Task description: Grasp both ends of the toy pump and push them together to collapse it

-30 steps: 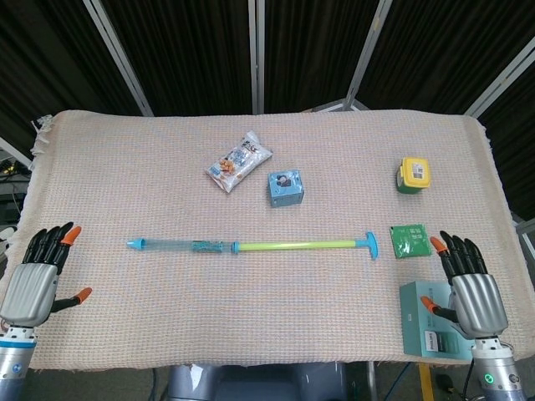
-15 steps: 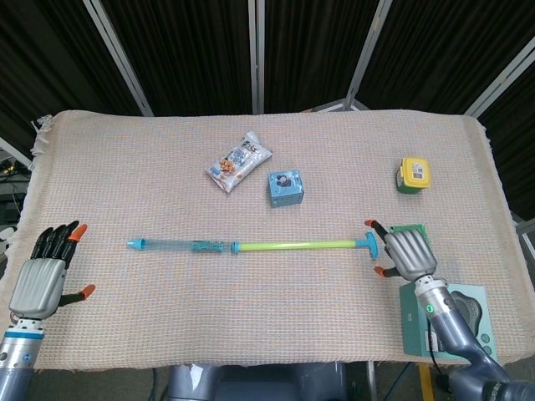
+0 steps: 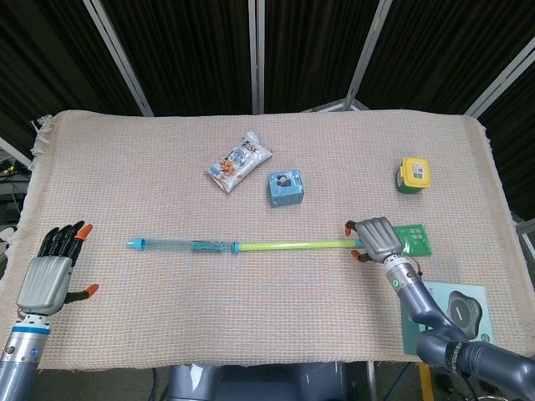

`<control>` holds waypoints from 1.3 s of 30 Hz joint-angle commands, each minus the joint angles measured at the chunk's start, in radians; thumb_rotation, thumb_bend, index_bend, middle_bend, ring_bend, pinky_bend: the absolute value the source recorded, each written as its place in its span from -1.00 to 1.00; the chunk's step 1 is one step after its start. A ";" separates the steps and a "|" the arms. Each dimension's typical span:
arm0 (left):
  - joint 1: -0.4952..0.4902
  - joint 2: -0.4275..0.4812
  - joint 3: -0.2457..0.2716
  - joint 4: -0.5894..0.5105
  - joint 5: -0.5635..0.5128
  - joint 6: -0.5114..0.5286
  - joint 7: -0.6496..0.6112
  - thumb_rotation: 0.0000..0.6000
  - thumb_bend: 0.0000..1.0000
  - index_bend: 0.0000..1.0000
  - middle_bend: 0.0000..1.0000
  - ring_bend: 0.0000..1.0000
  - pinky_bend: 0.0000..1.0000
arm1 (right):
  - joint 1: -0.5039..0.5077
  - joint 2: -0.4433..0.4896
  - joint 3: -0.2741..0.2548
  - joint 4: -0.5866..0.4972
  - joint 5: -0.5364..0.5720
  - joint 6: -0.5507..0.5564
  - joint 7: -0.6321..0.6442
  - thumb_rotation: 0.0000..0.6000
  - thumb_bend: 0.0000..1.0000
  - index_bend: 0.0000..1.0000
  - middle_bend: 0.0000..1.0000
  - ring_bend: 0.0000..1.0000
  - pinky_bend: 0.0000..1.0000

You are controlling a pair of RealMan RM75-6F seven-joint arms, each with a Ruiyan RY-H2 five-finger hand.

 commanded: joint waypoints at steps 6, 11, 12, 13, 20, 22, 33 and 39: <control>0.000 -0.004 -0.002 0.003 -0.008 -0.003 0.007 1.00 -1.00 -1.00 -1.00 -1.00 -1.00 | 0.026 -0.057 -0.019 0.075 0.019 -0.016 -0.023 1.00 -0.52 -0.07 1.00 0.97 1.00; -0.002 -0.006 -0.004 0.004 -0.014 -0.006 0.009 1.00 -1.00 -1.00 -1.00 -1.00 -1.00 | 0.040 -0.081 -0.026 0.108 0.022 -0.021 -0.033 1.00 -0.52 -0.07 1.00 0.97 1.00; -0.002 -0.006 -0.005 0.005 -0.015 -0.007 0.009 1.00 -1.00 -1.00 -1.00 -1.00 -1.00 | 0.042 -0.084 -0.027 0.112 0.023 -0.022 -0.034 1.00 -0.52 -0.07 1.00 0.97 1.00; -0.002 -0.006 -0.005 0.005 -0.016 -0.008 0.008 1.00 -1.00 -1.00 -1.00 -1.00 -1.00 | 0.045 -0.089 -0.029 0.119 0.025 -0.024 -0.037 1.00 -0.51 -0.06 1.00 0.97 1.00; -0.004 -0.007 -0.008 0.008 -0.023 -0.012 0.008 1.00 -1.00 -1.00 -1.00 -1.00 -1.00 | 0.055 -0.114 -0.037 0.156 0.030 -0.030 -0.043 1.00 -0.50 -0.04 1.00 0.97 1.00; -0.004 -0.008 -0.008 0.009 -0.025 -0.014 0.008 1.00 -1.00 -1.00 -1.00 -1.00 -1.00 | 0.056 -0.119 -0.039 0.165 0.030 -0.031 -0.039 1.00 -0.50 -0.03 1.00 0.97 1.00; -0.011 -0.020 -0.008 0.017 -0.036 -0.027 0.023 1.00 -1.00 -1.00 -1.00 -1.00 -1.00 | 0.071 -0.145 -0.043 0.208 0.044 -0.056 -0.033 1.00 -0.41 0.12 1.00 0.97 1.00; -0.021 -0.029 -0.010 0.029 -0.049 -0.048 0.032 1.00 -1.00 -1.00 -1.00 -1.00 -1.00 | 0.071 -0.143 -0.039 0.198 0.043 -0.044 -0.022 1.00 -0.23 0.35 1.00 0.98 1.00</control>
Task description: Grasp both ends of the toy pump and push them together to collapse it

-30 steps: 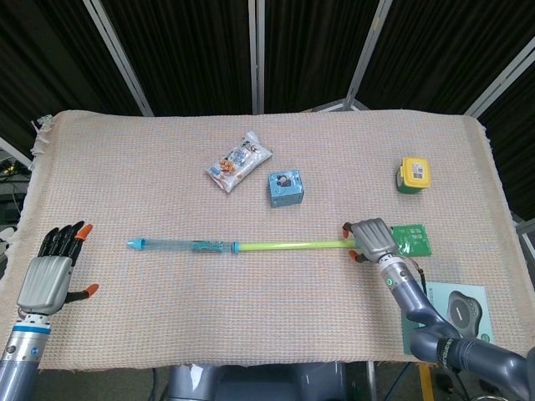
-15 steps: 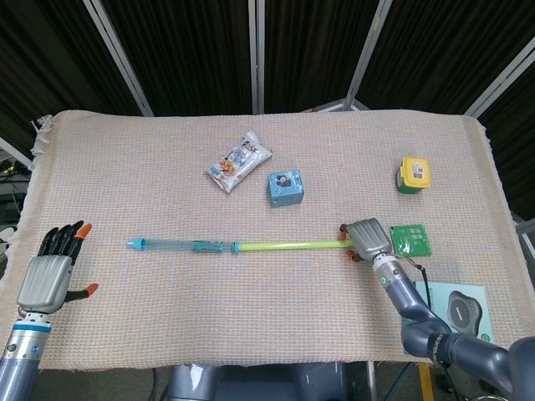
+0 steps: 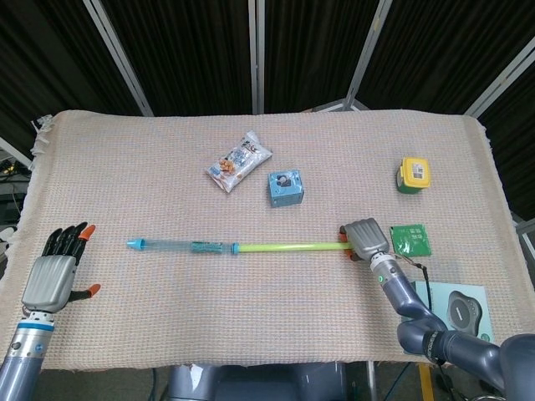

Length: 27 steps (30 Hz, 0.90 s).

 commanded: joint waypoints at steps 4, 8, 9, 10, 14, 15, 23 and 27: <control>-0.030 -0.024 -0.017 0.037 -0.014 -0.033 0.012 1.00 -1.00 -1.00 -0.91 -0.98 -1.00 | -0.004 0.020 0.004 -0.035 0.002 0.009 0.007 1.00 -0.10 0.38 1.00 0.98 1.00; -0.071 -0.059 -0.037 0.090 -0.016 -0.075 0.009 1.00 -1.00 -1.00 -0.03 -0.20 -0.36 | -0.005 0.033 0.006 -0.061 0.013 0.015 -0.003 1.00 0.00 0.39 1.00 0.98 1.00; -0.081 -0.067 -0.040 0.103 -0.015 -0.087 0.007 1.00 -1.00 -1.00 0.10 -0.06 -0.15 | -0.005 0.036 0.007 -0.067 0.015 0.017 -0.005 1.00 0.01 0.40 1.00 0.98 1.00; -0.098 -0.079 -0.045 0.126 -0.012 -0.107 0.000 1.00 -1.00 -0.98 0.24 0.10 0.17 | -0.006 0.040 0.008 -0.074 0.020 0.019 -0.009 1.00 0.01 0.40 1.00 0.98 1.00; -0.214 -0.165 -0.065 0.293 0.024 -0.255 -0.103 1.00 -1.00 -0.74 0.62 0.52 0.97 | -0.004 0.058 0.014 -0.111 0.039 0.030 -0.032 1.00 0.01 0.40 1.00 0.99 1.00; -0.231 -0.180 -0.066 0.321 0.030 -0.276 -0.128 1.00 -1.00 -0.69 0.67 0.56 0.99 | -0.004 0.062 0.014 -0.117 0.044 0.030 -0.038 1.00 0.01 0.40 1.00 0.99 1.00; -0.328 -0.280 -0.083 0.484 0.009 -0.403 -0.206 1.00 -0.75 -0.42 0.74 0.62 1.00 | 0.004 0.076 0.013 -0.144 0.078 0.032 -0.076 1.00 0.05 0.42 1.00 0.99 1.00; -0.357 -0.317 -0.090 0.531 -0.024 -0.445 -0.199 1.00 -0.62 -0.33 0.74 0.62 1.00 | 0.007 0.081 0.013 -0.150 0.088 0.035 -0.082 1.00 0.05 0.42 1.00 0.99 1.00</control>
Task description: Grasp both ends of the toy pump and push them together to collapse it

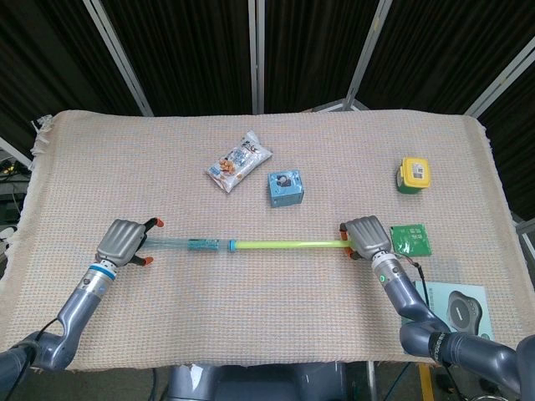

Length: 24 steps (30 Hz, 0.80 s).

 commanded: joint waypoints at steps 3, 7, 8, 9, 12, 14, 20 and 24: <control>-0.029 -0.037 -0.009 0.049 -0.039 -0.035 0.004 1.00 -0.59 -0.29 0.74 0.62 1.00 | 0.002 0.003 -0.002 -0.002 0.006 0.001 -0.003 1.00 0.05 0.42 1.00 0.99 1.00; -0.036 -0.043 -0.011 0.067 -0.059 -0.048 0.008 1.00 -0.51 -0.24 0.74 0.62 1.00 | 0.003 0.005 -0.004 -0.001 0.009 0.003 -0.004 1.00 0.05 0.42 1.00 0.99 1.00; -0.037 -0.044 -0.012 0.071 -0.064 -0.050 0.008 1.00 -0.49 -0.24 0.74 0.62 1.00 | 0.002 0.005 -0.004 -0.001 0.010 0.003 -0.003 1.00 0.05 0.42 1.00 0.99 1.00; -0.038 -0.045 -0.012 0.075 -0.068 -0.053 0.007 1.00 -0.49 -0.23 0.74 0.62 1.00 | 0.002 0.005 -0.005 -0.001 0.010 0.003 -0.002 1.00 0.05 0.42 1.00 0.99 1.00; -0.042 -0.048 -0.012 0.088 -0.080 -0.063 0.008 1.00 -0.49 -0.23 0.74 0.62 1.00 | 0.003 0.006 -0.006 -0.002 0.010 0.005 -0.001 1.00 0.05 0.42 1.00 0.99 1.00; -0.044 -0.050 -0.012 0.093 -0.085 -0.066 0.007 1.00 -0.49 -0.21 0.74 0.62 1.00 | 0.003 0.007 -0.005 -0.004 0.009 0.007 0.001 1.00 0.05 0.42 1.00 0.99 1.00; -0.054 -0.054 -0.006 0.101 -0.100 -0.083 0.016 1.00 -0.49 -0.17 0.74 0.62 1.00 | 0.004 0.011 -0.006 -0.009 0.010 0.012 0.002 1.00 0.05 0.42 1.00 0.99 1.00; -0.060 -0.061 -0.005 0.104 -0.116 -0.094 0.023 1.00 -0.39 -0.05 0.74 0.62 1.00 | 0.004 0.013 -0.008 -0.010 0.011 0.014 0.003 1.00 0.06 0.42 1.00 0.99 1.00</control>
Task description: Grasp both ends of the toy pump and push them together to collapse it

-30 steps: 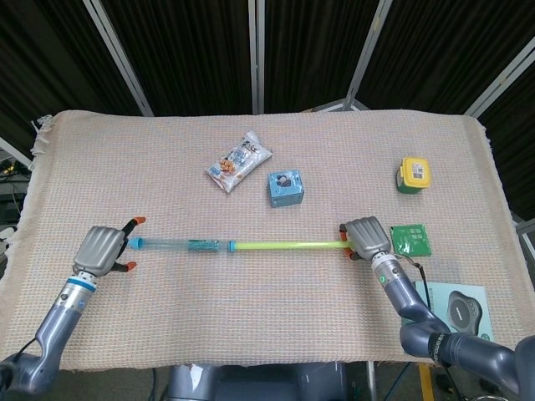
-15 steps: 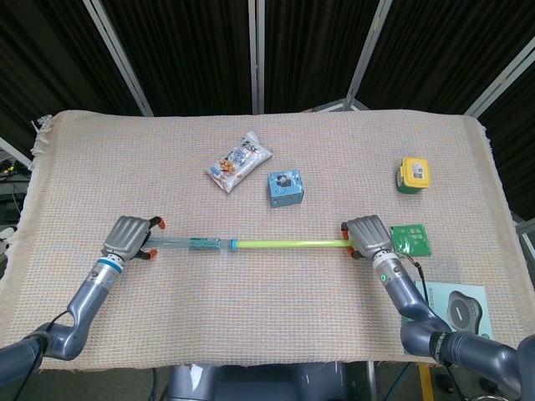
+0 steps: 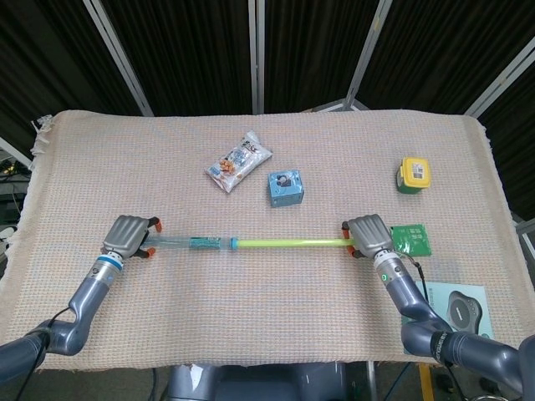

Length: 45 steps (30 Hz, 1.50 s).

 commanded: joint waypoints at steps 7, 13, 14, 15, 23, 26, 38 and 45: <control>-0.013 -0.001 -0.005 -0.018 -0.018 0.003 0.008 1.00 -0.27 0.33 0.74 0.62 1.00 | 0.000 0.004 -0.001 -0.005 -0.003 0.006 0.008 1.00 0.06 0.42 1.00 0.99 1.00; -0.019 0.012 -0.022 -0.064 -0.044 0.020 0.027 1.00 -0.24 0.49 0.74 0.62 1.00 | 0.003 0.007 0.008 -0.028 0.006 0.003 0.024 1.00 0.06 0.43 1.00 0.99 1.00; -0.020 0.014 -0.027 -0.077 -0.052 0.023 0.030 1.00 -0.22 0.50 0.74 0.62 1.00 | 0.005 0.008 0.012 -0.036 0.011 0.004 0.027 1.00 0.07 0.43 1.00 0.99 1.00; -0.022 0.015 -0.033 -0.088 -0.061 0.024 0.032 1.00 -0.20 0.50 0.74 0.62 1.00 | 0.006 0.007 0.018 -0.043 0.017 0.006 0.029 1.00 0.07 0.43 1.00 0.99 1.00; -0.037 0.017 -0.051 -0.137 -0.106 0.026 0.067 1.00 -0.18 0.51 0.74 0.62 1.00 | 0.024 0.009 0.041 -0.078 0.059 0.006 0.015 1.00 0.08 0.43 1.00 0.99 1.00; -0.051 0.010 -0.057 -0.155 -0.123 0.029 0.090 1.00 -0.18 0.52 0.74 0.62 1.00 | 0.041 0.004 0.050 -0.090 0.079 0.004 -0.004 1.00 0.08 0.43 1.00 0.99 1.00; -0.125 -0.061 -0.084 -0.196 -0.187 0.026 0.188 1.00 -0.18 0.52 0.74 0.62 1.00 | 0.129 -0.091 0.063 -0.089 0.136 0.003 -0.104 1.00 0.08 0.43 1.00 1.00 1.00; -0.145 -0.084 -0.086 -0.207 -0.224 0.034 0.223 1.00 -0.18 0.52 0.74 0.62 1.00 | 0.153 -0.131 0.067 -0.077 0.162 0.019 -0.126 1.00 0.08 0.43 1.00 1.00 1.00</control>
